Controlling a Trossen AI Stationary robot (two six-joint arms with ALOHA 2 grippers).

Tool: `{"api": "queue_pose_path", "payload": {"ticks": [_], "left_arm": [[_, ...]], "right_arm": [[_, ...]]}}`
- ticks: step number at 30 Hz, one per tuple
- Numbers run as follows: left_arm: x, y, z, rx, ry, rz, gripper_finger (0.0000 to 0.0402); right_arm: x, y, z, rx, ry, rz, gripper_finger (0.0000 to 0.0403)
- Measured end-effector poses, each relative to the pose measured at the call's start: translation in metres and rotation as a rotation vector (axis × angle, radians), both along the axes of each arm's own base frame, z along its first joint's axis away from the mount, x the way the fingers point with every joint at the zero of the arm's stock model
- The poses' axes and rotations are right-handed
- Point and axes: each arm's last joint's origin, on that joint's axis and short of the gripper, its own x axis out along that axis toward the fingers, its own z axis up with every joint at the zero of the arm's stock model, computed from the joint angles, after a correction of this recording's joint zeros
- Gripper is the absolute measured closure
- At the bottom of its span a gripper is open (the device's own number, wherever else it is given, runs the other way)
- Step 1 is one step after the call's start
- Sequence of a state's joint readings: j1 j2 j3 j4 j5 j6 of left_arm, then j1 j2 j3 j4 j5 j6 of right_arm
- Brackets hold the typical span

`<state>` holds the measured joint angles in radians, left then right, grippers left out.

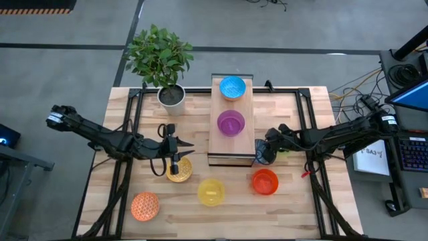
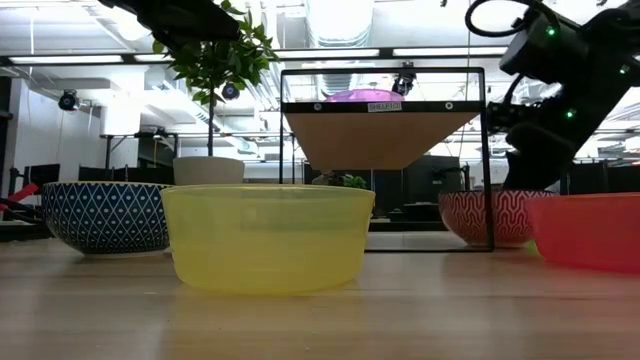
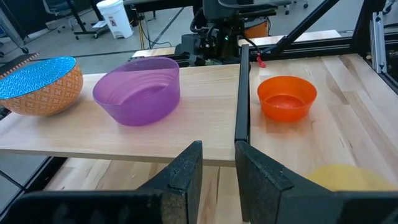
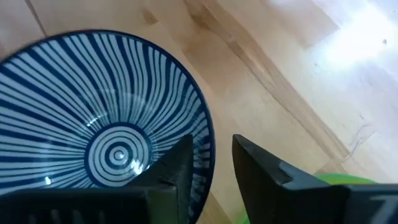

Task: Place and stack bowls onto a shelf
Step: Stack the dark blue patterned bowl on top of the blue patterned bowl on the shelf

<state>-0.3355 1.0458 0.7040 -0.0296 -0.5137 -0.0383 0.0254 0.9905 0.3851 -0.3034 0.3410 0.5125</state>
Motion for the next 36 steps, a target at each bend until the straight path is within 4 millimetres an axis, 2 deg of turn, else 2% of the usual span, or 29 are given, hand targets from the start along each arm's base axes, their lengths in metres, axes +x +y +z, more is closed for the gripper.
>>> {"api": "queue_pose_path", "payload": {"ticks": [7,11,16,21,29,36], "left_arm": [[0.000,0.000,0.000,-0.002,-0.005,0.000,0.0322],[0.000,0.000,0.001,-0.004,-0.010,0.000,0.0322],[0.000,0.000,0.001,-0.005,-0.014,0.000,0.0322],[0.001,0.000,0.002,-0.009,-0.025,0.000,0.0322],[0.001,0.000,0.003,-0.013,-0.035,0.000,0.0322],[0.001,0.000,0.003,-0.010,-0.034,-0.001,0.0322]], "right_arm": [[-0.003,0.000,-0.006,0.026,-0.005,-0.030,0.0381],[-0.003,0.000,-0.005,0.033,-0.002,-0.040,0.0386],[-0.001,0.000,0.010,0.029,0.034,-0.038,0.0388],[-0.001,-0.005,0.044,0.032,0.120,-0.090,0.0389],[-0.002,-0.026,0.118,0.023,0.148,-0.213,0.0390],[-0.010,-0.054,0.184,-0.041,0.031,-0.325,0.0390]]}}
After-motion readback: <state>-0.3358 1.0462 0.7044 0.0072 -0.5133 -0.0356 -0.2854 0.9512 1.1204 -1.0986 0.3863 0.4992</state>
